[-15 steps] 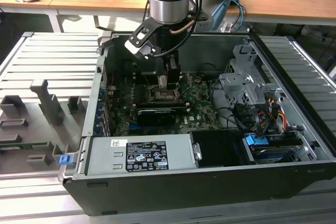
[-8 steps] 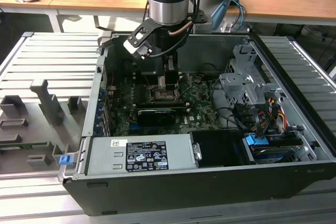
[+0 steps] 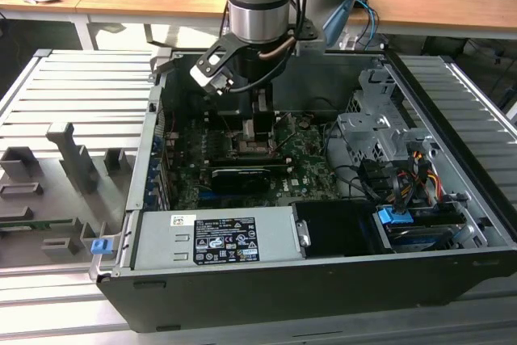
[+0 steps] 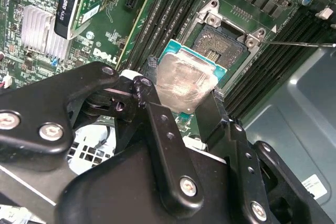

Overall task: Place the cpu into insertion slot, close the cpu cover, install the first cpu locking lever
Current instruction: 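Place the cpu into insertion slot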

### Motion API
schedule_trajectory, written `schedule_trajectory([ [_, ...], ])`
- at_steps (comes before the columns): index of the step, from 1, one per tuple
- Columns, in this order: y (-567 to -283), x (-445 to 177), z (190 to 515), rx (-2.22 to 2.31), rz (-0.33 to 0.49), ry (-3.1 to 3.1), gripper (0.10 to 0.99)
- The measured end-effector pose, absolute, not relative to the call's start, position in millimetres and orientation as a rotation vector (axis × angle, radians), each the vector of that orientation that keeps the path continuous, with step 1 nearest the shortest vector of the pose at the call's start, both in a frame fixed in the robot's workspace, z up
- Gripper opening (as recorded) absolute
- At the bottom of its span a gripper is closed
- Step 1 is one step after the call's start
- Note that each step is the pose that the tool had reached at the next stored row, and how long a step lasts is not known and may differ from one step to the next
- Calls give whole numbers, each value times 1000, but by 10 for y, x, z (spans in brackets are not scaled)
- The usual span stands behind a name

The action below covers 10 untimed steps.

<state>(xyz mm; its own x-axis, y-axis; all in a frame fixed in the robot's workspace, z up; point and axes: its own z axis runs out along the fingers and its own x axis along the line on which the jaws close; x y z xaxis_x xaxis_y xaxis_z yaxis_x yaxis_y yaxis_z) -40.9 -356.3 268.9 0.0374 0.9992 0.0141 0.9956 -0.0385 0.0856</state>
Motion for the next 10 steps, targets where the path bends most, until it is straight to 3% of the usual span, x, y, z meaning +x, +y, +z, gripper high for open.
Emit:
schedule_trajectory([
  [10,-3561,-416,2615,2274,102,2084,537],
])
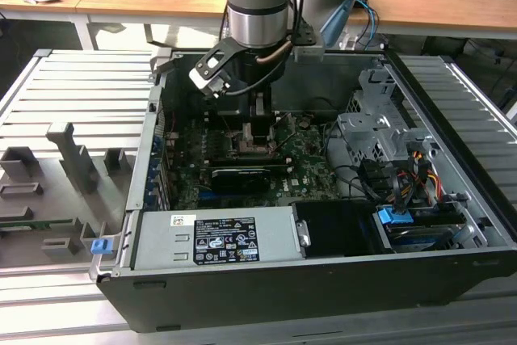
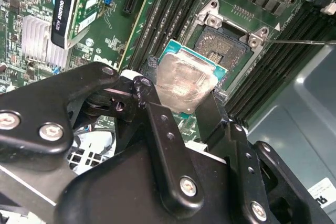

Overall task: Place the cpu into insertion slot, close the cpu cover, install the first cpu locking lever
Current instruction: 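Place the cpu into insertion slot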

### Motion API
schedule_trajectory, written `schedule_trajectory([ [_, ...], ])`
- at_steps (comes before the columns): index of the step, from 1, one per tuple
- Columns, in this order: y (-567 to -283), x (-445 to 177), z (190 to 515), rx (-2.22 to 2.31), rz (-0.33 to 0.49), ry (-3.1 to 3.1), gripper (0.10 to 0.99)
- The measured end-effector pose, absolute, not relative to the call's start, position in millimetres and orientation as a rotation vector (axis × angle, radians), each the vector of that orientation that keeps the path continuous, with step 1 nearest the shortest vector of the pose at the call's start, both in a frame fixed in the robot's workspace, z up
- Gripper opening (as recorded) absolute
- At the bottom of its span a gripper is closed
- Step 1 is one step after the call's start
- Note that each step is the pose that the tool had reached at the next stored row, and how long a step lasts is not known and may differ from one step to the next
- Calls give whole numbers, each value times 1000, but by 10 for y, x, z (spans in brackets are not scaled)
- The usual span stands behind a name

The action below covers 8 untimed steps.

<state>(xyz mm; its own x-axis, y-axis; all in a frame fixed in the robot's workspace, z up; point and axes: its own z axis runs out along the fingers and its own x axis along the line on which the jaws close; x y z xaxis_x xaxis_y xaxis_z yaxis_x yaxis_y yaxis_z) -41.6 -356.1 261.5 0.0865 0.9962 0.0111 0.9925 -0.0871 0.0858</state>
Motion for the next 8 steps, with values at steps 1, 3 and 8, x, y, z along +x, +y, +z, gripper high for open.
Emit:
schedule_trajectory([
  [1,-3561,-421,2587,2272,102,2085,537],
  [3,-3561,-422,2548,2236,104,2126,537],
  [8,-3561,-432,2494,2191,106,2174,537],
])
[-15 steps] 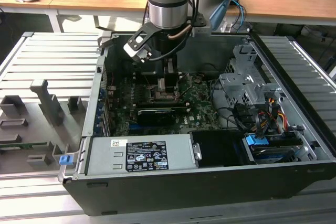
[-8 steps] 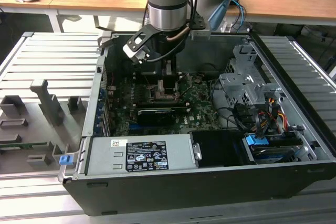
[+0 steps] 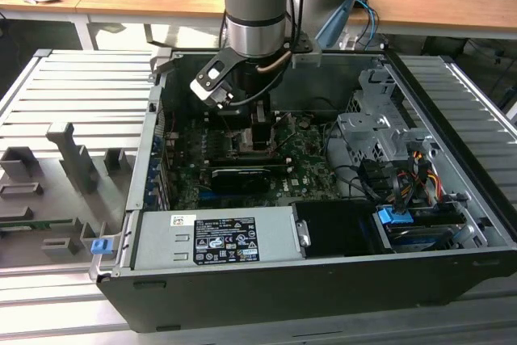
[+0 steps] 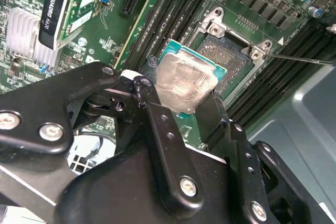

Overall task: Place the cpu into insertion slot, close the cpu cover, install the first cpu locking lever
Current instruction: 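Place the cpu into insertion slot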

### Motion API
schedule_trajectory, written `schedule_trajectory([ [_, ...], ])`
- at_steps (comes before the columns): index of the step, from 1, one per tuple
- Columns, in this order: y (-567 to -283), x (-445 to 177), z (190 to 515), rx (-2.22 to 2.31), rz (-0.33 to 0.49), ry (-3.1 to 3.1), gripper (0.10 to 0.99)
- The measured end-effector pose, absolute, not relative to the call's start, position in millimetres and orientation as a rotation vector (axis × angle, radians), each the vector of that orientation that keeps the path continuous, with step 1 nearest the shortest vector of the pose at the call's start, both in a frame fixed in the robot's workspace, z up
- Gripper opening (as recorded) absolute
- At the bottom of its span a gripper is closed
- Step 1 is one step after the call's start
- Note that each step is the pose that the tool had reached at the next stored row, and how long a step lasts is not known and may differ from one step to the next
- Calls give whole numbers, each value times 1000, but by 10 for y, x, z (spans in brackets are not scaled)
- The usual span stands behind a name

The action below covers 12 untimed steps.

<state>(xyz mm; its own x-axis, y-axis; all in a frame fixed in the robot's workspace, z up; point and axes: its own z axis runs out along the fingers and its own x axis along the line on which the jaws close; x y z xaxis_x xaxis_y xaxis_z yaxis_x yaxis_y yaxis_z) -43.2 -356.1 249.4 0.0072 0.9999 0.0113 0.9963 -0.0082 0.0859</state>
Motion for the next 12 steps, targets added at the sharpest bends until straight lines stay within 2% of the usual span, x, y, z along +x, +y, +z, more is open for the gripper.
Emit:
schedule_trajectory([
  [3,-3561,-433,2473,2208,143,2188,537],
  [12,-3561,-452,2410,2169,146,2232,537],
])
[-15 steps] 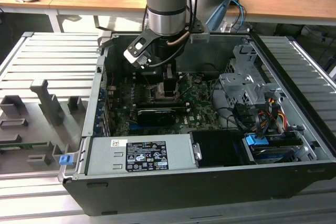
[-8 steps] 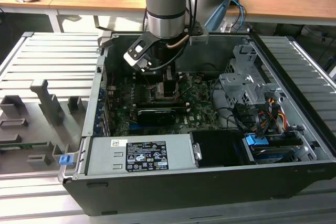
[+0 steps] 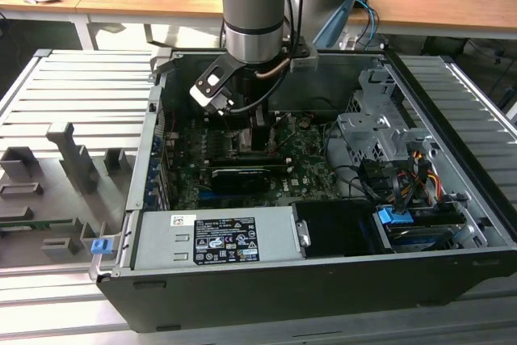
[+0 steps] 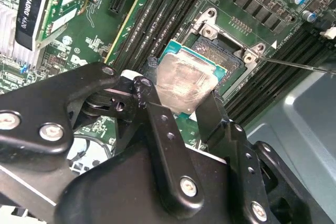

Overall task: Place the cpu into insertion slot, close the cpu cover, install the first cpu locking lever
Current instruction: 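Place the cpu into insertion slot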

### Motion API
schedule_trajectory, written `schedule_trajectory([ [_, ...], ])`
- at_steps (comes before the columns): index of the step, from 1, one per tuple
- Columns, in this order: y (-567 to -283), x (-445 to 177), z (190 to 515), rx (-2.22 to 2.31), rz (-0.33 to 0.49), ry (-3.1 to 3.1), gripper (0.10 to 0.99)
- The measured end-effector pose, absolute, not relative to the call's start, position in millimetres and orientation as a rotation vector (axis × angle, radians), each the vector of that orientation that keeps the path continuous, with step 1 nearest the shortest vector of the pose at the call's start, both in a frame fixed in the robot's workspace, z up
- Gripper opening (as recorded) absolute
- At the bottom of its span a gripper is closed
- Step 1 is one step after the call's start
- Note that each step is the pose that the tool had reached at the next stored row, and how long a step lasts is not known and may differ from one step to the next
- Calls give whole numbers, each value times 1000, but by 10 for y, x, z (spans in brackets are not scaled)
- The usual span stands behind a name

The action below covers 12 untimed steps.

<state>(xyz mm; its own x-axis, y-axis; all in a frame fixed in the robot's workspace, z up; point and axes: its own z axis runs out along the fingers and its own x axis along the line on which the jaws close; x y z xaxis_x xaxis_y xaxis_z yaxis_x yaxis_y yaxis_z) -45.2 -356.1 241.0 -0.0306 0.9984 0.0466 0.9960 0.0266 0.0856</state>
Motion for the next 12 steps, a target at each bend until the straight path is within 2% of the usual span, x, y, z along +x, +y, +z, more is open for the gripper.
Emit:
schedule_trajectory([
  [12,-3561,-453,2391,2169,146,2232,537],
])
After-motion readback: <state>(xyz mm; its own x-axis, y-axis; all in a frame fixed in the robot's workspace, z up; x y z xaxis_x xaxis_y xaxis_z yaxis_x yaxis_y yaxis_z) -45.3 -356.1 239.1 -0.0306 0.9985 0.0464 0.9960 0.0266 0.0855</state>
